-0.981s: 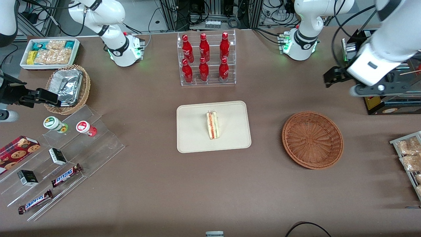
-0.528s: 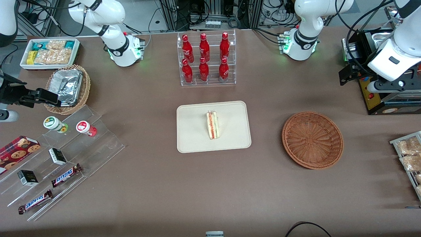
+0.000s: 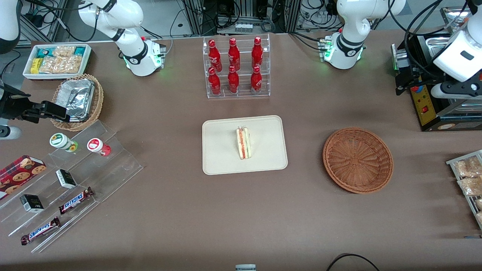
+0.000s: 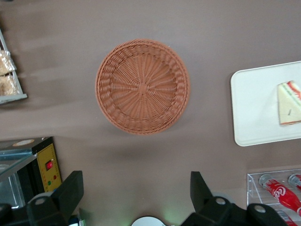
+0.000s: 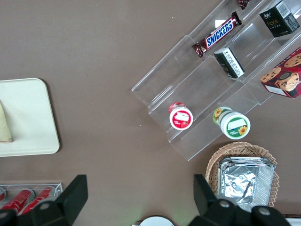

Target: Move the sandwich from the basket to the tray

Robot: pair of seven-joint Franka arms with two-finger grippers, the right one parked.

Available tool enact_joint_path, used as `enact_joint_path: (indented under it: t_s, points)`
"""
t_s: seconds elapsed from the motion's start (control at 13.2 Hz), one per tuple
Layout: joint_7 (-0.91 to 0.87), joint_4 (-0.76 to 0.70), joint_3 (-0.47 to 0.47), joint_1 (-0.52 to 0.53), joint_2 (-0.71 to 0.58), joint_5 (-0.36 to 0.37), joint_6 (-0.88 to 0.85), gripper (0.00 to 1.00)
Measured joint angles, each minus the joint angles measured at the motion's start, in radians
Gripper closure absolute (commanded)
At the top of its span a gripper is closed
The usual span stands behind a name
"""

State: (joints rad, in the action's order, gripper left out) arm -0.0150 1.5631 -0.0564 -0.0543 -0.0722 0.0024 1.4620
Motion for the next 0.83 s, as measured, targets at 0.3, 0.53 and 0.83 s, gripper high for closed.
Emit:
enact_joint_path:
  t_s: [0.3,0.53,0.83]
  points:
    - [0.004,-0.011,0.007,0.0,0.014,0.004,0.008,0.0]
    - [0.004,-0.009,0.021,0.002,0.032,0.006,0.008,0.0]
    - [0.005,-0.006,0.042,0.008,0.046,0.006,0.009,0.0]
